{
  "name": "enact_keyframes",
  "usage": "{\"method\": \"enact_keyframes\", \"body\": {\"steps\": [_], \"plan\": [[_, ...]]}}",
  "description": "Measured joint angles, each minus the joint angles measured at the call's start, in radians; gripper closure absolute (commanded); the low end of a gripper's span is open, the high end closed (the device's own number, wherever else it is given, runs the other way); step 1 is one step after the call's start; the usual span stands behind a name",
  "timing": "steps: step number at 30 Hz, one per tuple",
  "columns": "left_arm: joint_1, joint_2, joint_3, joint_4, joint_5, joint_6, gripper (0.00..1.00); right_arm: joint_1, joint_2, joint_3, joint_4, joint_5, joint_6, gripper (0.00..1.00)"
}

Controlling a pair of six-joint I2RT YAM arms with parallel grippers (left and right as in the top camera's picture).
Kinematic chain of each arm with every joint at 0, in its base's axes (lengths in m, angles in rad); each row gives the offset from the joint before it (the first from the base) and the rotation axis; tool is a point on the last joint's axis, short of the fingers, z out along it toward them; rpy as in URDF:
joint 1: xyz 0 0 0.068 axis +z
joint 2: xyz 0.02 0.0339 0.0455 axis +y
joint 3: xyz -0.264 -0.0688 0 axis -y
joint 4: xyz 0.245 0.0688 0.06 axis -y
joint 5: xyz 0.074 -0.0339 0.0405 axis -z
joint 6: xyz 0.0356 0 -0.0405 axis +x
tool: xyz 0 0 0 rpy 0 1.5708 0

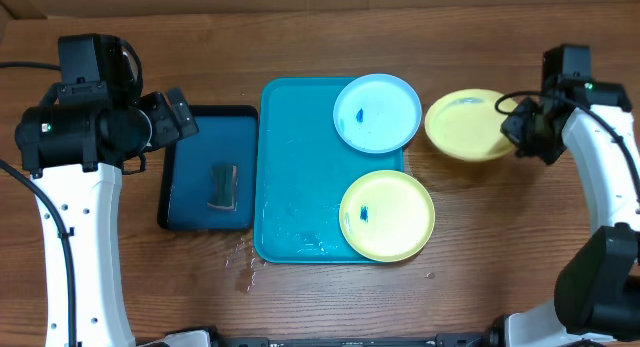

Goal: Clean dirty plates on tray and stack at the side
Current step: 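Carry the yellow plate to the right side of the table, right gripper, then lower the yellow plate onto the table and release it with the right gripper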

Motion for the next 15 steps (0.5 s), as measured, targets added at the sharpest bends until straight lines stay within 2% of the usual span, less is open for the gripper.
{"method": "enact_keyframes", "body": {"steps": [15], "plan": [[0.0,0.0,0.0,0.0,0.0,0.0,0.0,0.0,0.0,-0.042,-0.011,0.089,0.042,0.96]]}}
